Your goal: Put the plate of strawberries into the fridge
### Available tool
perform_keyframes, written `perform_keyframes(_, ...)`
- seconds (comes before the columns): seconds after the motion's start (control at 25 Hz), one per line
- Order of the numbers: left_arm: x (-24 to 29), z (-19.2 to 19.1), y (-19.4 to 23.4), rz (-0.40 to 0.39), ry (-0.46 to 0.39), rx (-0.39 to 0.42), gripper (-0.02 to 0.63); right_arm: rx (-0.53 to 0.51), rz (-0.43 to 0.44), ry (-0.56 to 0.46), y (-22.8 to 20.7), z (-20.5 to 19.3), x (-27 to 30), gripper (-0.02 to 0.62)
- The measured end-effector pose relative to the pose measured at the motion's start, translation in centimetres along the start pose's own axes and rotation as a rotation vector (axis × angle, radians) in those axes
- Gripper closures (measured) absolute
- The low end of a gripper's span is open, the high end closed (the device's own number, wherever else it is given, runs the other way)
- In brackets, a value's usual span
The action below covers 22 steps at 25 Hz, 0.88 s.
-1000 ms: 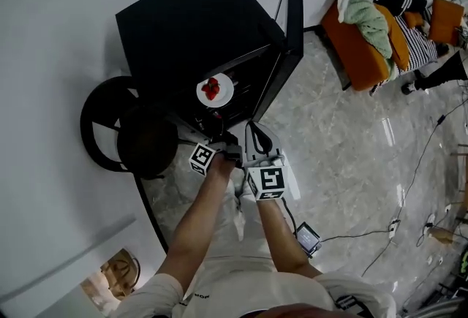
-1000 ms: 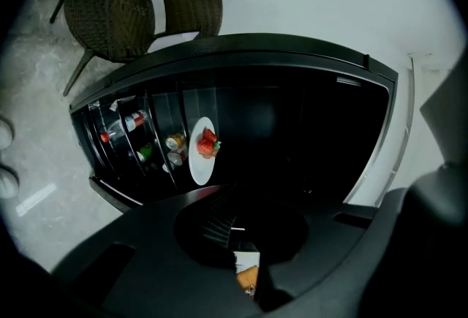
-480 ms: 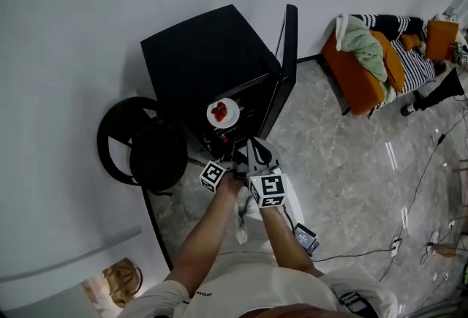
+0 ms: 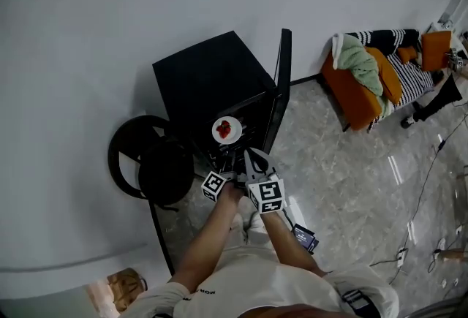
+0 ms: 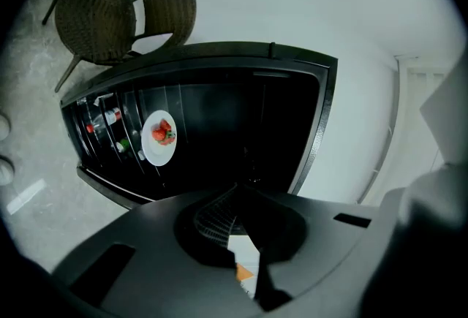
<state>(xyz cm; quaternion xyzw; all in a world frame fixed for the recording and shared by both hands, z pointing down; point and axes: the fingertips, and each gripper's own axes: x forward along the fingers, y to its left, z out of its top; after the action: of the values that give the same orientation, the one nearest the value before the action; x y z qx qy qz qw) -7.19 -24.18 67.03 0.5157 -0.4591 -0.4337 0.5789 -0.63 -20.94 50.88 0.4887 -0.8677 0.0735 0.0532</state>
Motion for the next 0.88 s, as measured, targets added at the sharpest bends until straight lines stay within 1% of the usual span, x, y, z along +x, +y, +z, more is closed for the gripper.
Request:
perform_keyframes(0.16,-0.5,-0.3,-1.0,0.009,0.006,0.0,0.606,-0.013,0.005,-0.01,0.3,1.4,-0.6,0.583)
perform_keyframes(0.32,-0.2,-0.9,-2.7,-0.013,0.029,0.008,0.606,-0.049,0.004,-0.025,0.1,3.0,-1.0,0.583)
perform_keyframes(0.52,-1.3,-1.7,-4.2,-0.014,0.057,0.009,0.606,-0.035,-0.009,-0.038,-0.2,4.3,-1.5,0.583)
perform_keyframes(0.68,-2.2,-1.7,-5.3,-0.015,0.054,0.012,0.605,-0.04,-0.012,-0.05,-0.5,5.4,-2.0,0.583)
perform_keyframes(0.88,-2.6,-1.3,-7.9,-0.052,0.06,0.045,0.604,-0.035,-0.001,-0.073,-0.9,6.2,-1.9,0.583)
